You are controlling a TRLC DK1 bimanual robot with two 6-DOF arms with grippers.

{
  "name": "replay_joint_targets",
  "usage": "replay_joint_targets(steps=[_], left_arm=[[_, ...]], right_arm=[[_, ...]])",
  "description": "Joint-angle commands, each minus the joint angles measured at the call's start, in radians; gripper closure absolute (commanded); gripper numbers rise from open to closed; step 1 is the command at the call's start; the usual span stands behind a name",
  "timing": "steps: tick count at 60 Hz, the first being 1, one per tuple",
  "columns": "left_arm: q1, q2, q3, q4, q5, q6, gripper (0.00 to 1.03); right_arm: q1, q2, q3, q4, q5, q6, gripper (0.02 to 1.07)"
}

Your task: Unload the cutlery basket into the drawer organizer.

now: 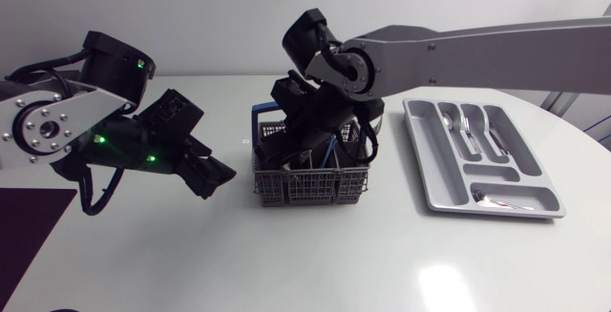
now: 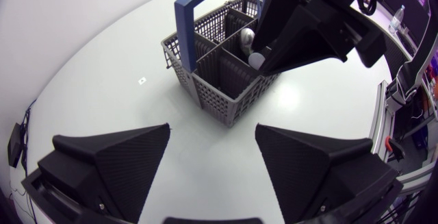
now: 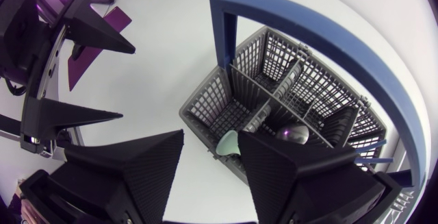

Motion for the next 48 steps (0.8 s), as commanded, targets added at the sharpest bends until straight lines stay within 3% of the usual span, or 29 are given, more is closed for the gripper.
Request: replay_joint_targets(steps=[1, 11, 14, 28, 34, 48], left_arm=[[0.013, -0.016, -0.037, 0.014, 0.019, 0.023, 0.16], [0.015, -0.02, -0.067, 0.052, 0.021, 0.023, 0.16], [0.015, -0.02, -0.074, 0.06, 0.021, 0.026, 0.16], [0.007, -0.02, -0.098, 0.086, 0.03, 0.026, 0.16], [0.003, -0.02, -0.103, 0.091, 0.03, 0.026, 0.16], [-0.01, -0.023, -0.11, 0.091, 0.03, 0.023, 0.16]], right_arm=[[0.011, 0.043, 0.019, 0.0, 0.007, 0.037, 0.59], [0.012, 0.057, 0.021, 0.002, 0.017, 0.042, 0.72], [0.012, 0.057, 0.021, 0.003, 0.023, 0.044, 0.81], [0.014, 0.052, 0.001, 0.008, 0.044, 0.042, 0.89], [0.014, 0.043, -0.009, 0.014, 0.055, 0.036, 1.01], [0.012, 0.017, -0.047, 0.023, 0.067, 0.018, 1.01]])
